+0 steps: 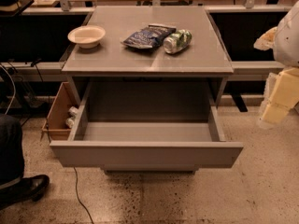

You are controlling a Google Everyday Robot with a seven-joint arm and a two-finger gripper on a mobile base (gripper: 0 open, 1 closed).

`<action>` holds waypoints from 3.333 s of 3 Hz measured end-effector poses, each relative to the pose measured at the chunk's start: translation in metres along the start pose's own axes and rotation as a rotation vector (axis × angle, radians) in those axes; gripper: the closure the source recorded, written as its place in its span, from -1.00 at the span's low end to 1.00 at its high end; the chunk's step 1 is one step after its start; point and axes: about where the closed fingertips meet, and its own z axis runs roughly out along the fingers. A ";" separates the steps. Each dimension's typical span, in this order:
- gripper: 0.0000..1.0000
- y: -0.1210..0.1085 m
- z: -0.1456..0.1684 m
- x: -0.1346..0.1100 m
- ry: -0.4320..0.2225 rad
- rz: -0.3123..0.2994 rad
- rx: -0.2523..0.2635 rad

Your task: Place blue chip bag into top drawer

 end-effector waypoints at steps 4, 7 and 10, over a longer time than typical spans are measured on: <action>-1.00 -0.124 0.062 -0.119 -0.126 -0.071 0.124; -1.00 -0.202 0.142 -0.213 -0.155 -0.035 0.122; -1.00 -0.274 0.225 -0.252 -0.281 0.209 0.127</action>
Offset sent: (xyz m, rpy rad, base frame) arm 0.0213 0.0133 -0.0038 0.0519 -0.0372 0.0340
